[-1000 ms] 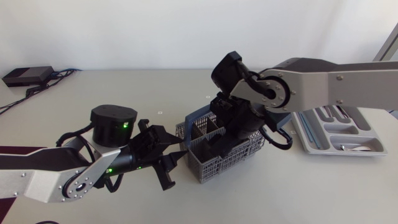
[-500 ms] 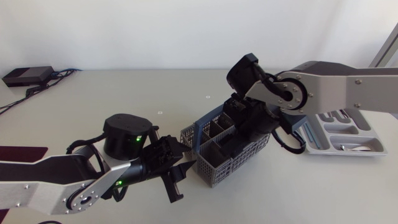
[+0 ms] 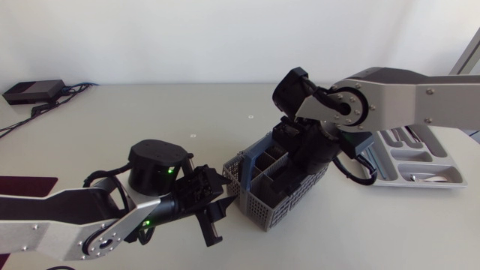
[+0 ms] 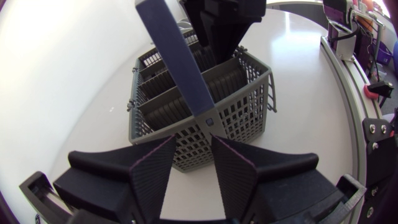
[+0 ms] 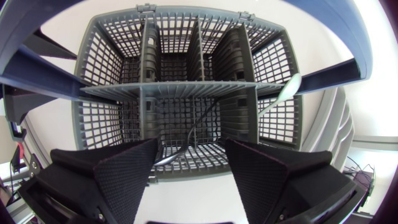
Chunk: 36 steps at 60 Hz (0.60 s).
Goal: Sort the cutlery from the basket into the organizer compartments.
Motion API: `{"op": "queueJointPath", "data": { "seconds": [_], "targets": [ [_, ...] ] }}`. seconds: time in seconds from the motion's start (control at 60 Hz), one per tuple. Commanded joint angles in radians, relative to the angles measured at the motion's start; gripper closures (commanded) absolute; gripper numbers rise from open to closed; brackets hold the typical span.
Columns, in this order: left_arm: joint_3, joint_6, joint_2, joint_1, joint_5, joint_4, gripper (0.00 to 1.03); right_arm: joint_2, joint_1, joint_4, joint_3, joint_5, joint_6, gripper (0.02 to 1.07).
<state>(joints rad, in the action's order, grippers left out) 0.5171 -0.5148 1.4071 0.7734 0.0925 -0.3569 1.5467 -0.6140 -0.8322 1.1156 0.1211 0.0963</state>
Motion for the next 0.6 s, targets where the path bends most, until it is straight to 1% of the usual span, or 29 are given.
{"op": "queueJointPath", "data": {
  "seconds": [0.0,0.133,0.433,0.583],
  "targets": [
    [0.014,-0.019,-0.002,0.021,-0.011,0.003,0.62,0.026,-0.006,-0.042,0.003,0.018,-0.020,0.34],
    [0.012,-0.019,-0.002,0.060,-0.034,0.003,0.62,0.027,-0.006,-0.044,-0.013,0.023,-0.017,0.45],
    [0.012,-0.019,-0.007,0.072,-0.039,0.003,0.62,0.026,-0.009,-0.045,-0.020,0.123,-0.010,0.45],
    [0.017,-0.019,-0.003,0.084,-0.053,0.003,0.62,0.024,-0.009,-0.077,-0.010,0.135,-0.007,0.45]
  ]
}}
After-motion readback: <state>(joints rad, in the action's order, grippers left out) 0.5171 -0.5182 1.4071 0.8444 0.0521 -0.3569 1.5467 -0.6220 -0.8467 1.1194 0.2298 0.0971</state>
